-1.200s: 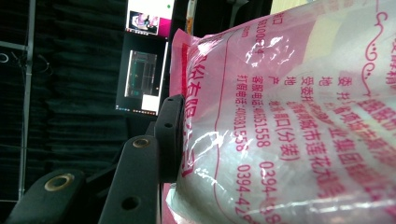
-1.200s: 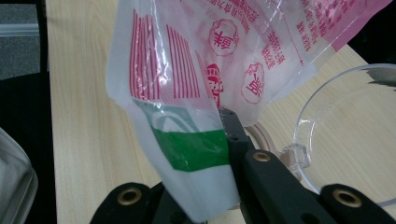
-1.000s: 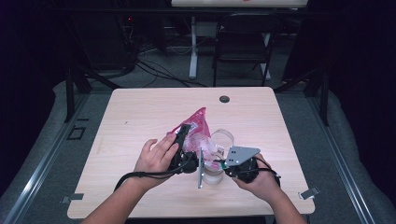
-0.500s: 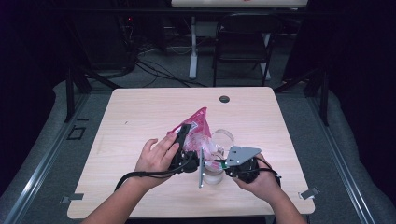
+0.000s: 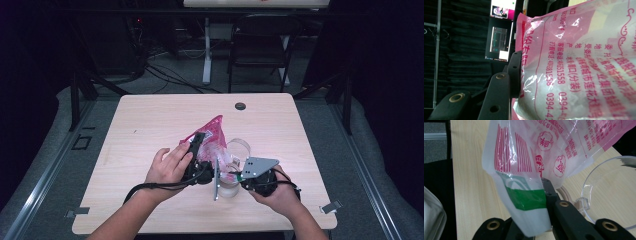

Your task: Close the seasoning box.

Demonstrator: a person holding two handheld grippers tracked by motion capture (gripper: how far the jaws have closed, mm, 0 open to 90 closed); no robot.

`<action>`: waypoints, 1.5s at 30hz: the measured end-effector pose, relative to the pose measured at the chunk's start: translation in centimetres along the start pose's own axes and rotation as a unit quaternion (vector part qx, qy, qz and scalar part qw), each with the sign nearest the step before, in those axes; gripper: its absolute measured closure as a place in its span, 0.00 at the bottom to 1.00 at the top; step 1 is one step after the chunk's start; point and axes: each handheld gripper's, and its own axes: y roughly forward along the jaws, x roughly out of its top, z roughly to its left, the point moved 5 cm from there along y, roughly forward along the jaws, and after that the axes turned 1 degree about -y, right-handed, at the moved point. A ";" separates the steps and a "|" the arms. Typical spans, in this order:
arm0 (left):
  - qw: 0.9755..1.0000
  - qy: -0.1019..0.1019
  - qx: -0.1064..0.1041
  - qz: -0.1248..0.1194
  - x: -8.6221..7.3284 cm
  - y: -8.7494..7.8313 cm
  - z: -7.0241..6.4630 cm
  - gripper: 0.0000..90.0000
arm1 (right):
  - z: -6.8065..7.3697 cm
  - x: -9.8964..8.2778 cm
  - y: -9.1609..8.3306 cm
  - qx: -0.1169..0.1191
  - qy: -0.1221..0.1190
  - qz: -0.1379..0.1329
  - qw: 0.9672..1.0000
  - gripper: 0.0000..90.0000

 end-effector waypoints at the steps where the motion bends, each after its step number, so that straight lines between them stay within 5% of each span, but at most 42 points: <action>1: 1.000 0.000 0.000 0.001 0.0 0.0 0.0 0.71 | 0.0 0.0 0.0 0.002 0.000 0.000 1.000 1.00; 45: 1.000 -0.005 -0.006 0.006 -0.5 0.1 0.0 0.71 | 0.4 0.2 0.0 0.003 -0.009 0.000 1.000 1.00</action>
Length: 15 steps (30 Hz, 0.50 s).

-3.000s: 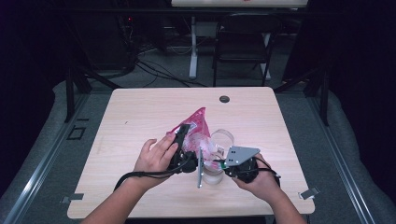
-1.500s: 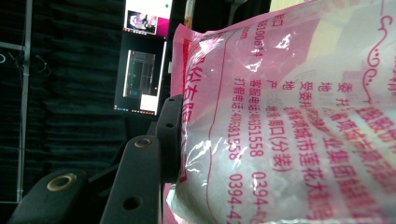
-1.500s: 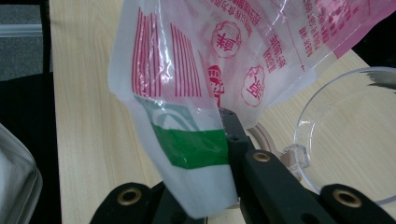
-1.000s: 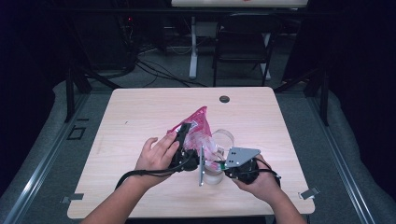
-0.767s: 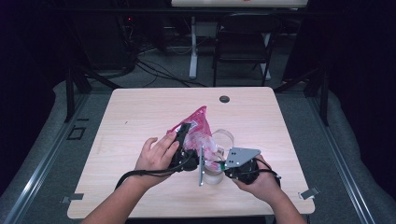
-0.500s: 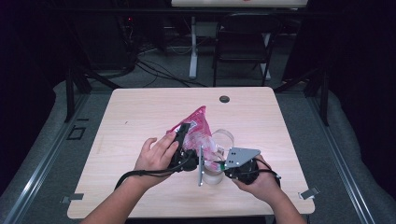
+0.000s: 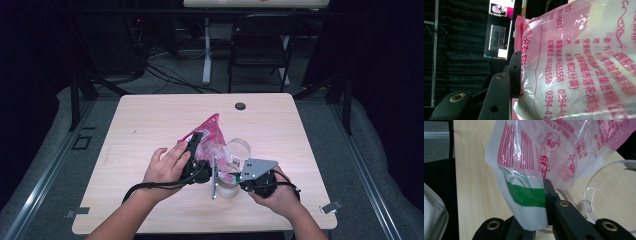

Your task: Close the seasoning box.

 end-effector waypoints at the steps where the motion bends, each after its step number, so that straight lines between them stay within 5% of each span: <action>1: 1.000 0.000 0.000 0.000 0.0 0.0 0.0 0.71 | 0.0 0.0 0.0 -0.001 0.000 0.000 1.000 1.00; 15: 1.000 0.001 0.001 0.001 0.0 0.0 0.1 0.71 | -0.1 0.0 0.0 -0.003 -0.001 0.002 1.000 1.00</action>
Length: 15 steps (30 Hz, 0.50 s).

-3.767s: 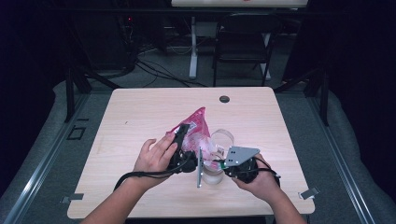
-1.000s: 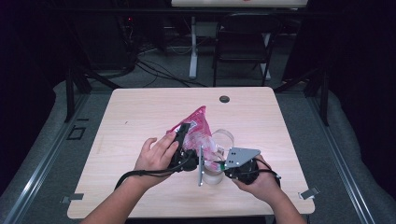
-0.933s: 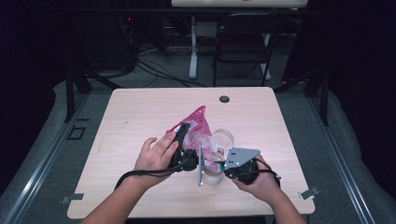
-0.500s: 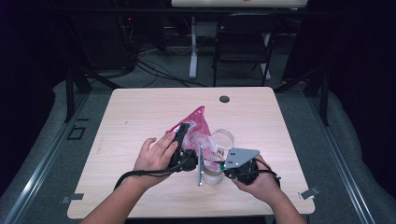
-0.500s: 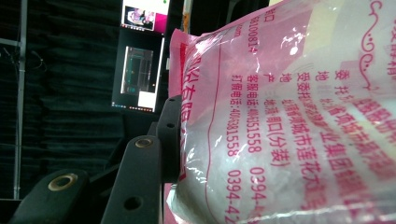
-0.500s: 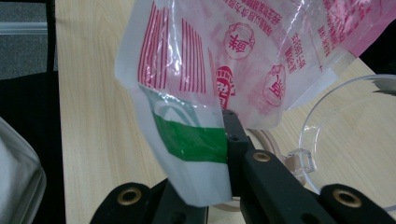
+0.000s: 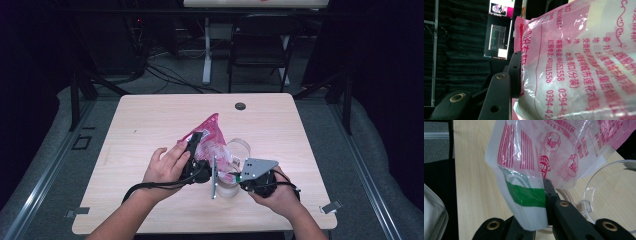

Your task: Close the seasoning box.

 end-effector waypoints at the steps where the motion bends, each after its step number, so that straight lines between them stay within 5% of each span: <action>1: 1.000 0.000 0.000 -0.001 0.0 0.0 0.0 0.71 | 0.0 0.0 0.0 0.000 0.001 -0.001 1.000 1.00; 15: 1.000 -0.017 -0.013 0.011 -0.7 0.1 -0.7 0.72 | -0.2 -0.1 0.3 -0.008 0.003 0.001 1.000 1.00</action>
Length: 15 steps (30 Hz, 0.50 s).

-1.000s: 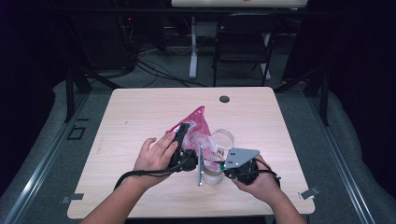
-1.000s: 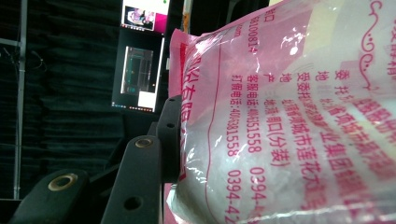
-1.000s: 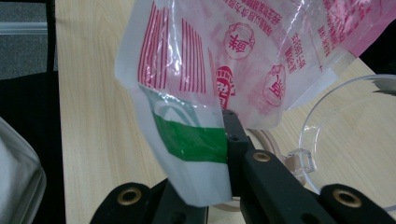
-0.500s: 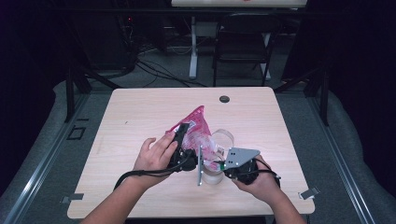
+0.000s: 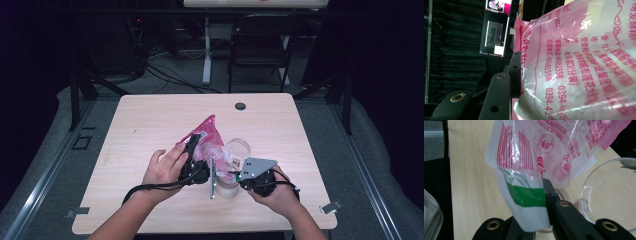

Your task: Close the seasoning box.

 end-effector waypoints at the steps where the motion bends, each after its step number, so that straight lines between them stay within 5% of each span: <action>1: 1.000 -0.003 0.000 0.000 -0.1 0.0 0.0 0.72 | 0.0 0.0 0.0 0.001 0.000 0.000 1.000 1.00; 15: 0.999 -0.035 -0.019 0.011 -1.5 -0.1 -1.1 0.72 | -0.2 0.3 0.3 -0.009 -0.003 -0.001 1.000 1.00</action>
